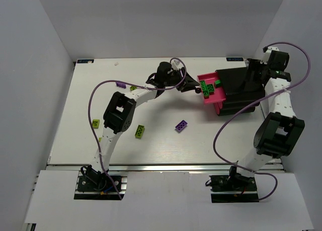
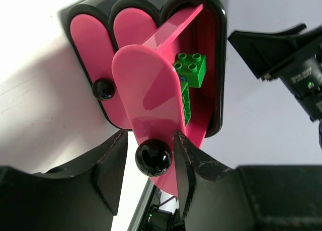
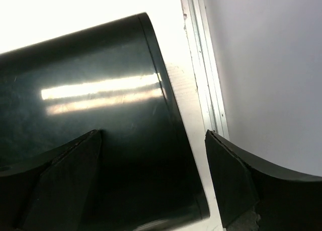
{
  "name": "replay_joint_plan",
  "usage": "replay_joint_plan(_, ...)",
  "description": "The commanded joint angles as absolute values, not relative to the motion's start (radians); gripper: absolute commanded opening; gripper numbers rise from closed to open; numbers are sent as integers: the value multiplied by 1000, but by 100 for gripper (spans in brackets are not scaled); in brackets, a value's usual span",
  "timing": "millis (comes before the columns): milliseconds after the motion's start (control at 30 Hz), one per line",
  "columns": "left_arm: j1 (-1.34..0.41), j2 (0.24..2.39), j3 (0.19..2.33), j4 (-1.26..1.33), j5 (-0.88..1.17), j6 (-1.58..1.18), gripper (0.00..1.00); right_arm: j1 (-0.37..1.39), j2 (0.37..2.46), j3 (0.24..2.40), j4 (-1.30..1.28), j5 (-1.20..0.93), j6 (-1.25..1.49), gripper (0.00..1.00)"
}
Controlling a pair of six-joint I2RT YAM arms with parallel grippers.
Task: Sort the legos into containers by color
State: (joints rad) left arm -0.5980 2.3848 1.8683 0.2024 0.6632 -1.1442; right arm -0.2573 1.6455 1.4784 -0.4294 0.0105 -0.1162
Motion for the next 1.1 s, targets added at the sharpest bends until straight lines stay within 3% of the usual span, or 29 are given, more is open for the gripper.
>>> replay_joint_plan(0, -609, 2387, 1927, 251, 692, -1161, 52, -294, 1704, 1557, -475, -70, -132, 89)
replay_joint_plan(200, -620, 2462, 2040, 249, 722, -1180, 52, -333, 1788, 1612, -572, -233, -135, 89)
replay_joint_plan(533, -660, 2559, 2149, 294, 755, -1227, 53, -337, 1838, 1632, -712, -572, -215, 74)
replay_joint_plan(1067, -669, 2569, 2152, 328, 742, -1252, 56, -296, 1804, 1601, -782, -637, -241, 74)
